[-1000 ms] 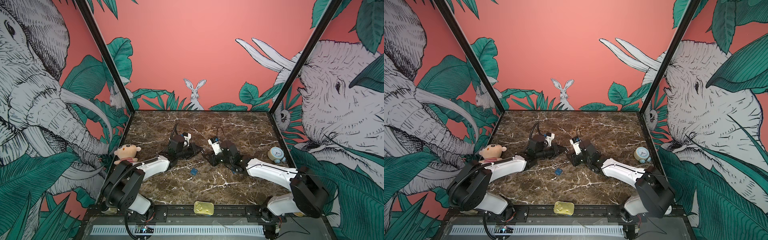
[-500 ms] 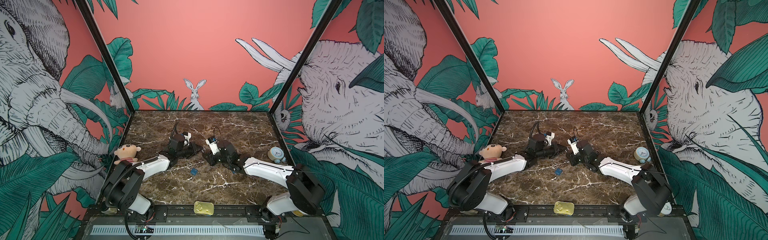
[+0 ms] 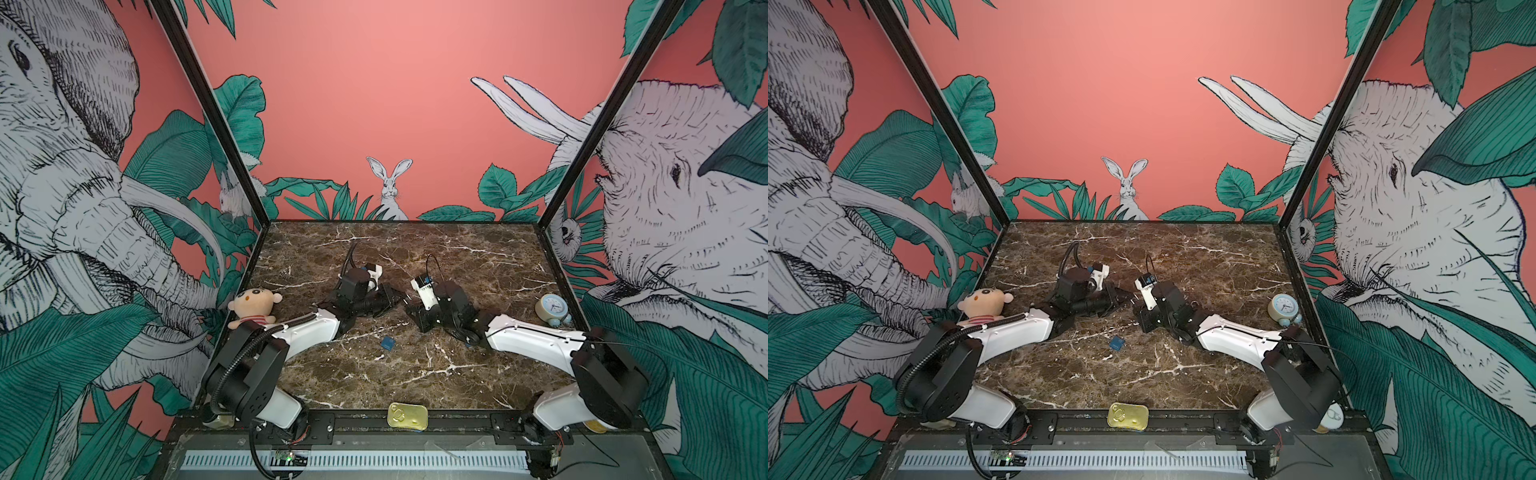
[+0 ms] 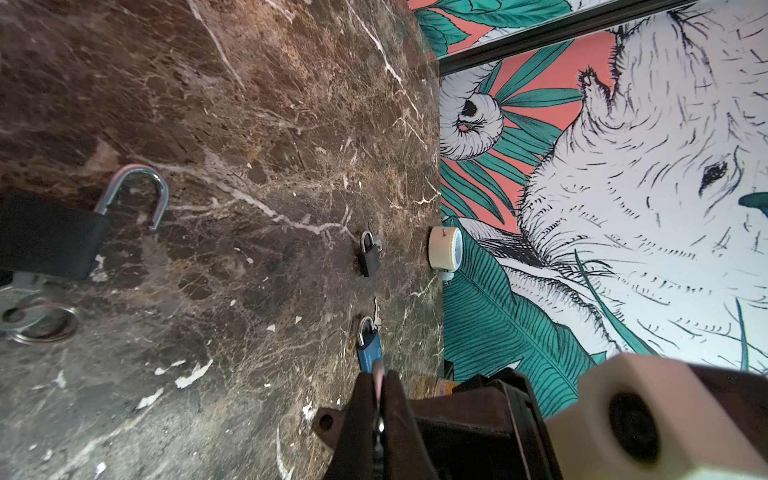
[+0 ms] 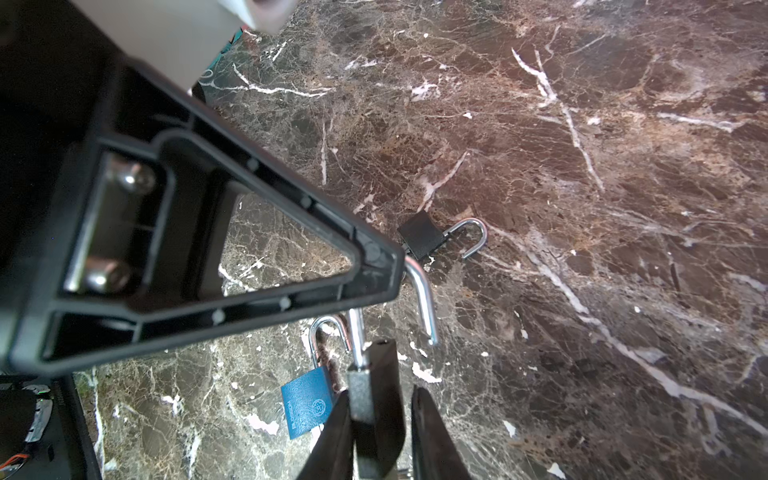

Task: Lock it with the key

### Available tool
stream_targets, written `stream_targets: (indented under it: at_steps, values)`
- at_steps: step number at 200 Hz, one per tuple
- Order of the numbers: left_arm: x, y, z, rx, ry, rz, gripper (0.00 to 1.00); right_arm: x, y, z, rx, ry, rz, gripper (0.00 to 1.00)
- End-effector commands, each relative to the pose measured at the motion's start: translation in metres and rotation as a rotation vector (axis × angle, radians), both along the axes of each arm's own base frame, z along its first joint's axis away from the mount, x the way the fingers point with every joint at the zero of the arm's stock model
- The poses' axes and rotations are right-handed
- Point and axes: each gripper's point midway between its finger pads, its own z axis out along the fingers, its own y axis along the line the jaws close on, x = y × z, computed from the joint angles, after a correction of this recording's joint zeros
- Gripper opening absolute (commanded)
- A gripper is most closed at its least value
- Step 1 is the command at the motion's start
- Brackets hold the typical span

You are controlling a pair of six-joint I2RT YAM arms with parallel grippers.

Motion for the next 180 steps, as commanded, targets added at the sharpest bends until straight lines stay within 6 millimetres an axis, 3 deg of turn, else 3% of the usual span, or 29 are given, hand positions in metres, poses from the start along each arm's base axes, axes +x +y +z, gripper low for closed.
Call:
stream_targets:
  at_steps: [1, 104, 124, 146, 180]
  values:
    - [0.0012, -0.0062, 0.0311, -0.059, -0.059, -0.011, 0.00, 0.0101, 0.0058, 0.0136, 0.014, -0.045, -0.012, 0.24]
    - [0.0022, -0.0055, 0.0342, -0.070, -0.063, -0.003, 0.00, 0.0124, 0.0060, 0.0102, -0.002, -0.038, -0.019, 0.25]
    - [0.0023, -0.0057, 0.0356, -0.074, -0.065, -0.002, 0.00, 0.0125, 0.0057, 0.0080, -0.008, -0.032, -0.020, 0.17]
    - [0.0018, -0.0053, 0.0360, -0.075, -0.065, -0.001, 0.00, 0.0124, 0.0053, 0.0081, -0.013, -0.030, -0.023, 0.00]
    - [0.0013, -0.0022, 0.0389, -0.067, -0.087, 0.004, 0.00, 0.0084, 0.0041, 0.0125, -0.011, -0.010, -0.002, 0.00]
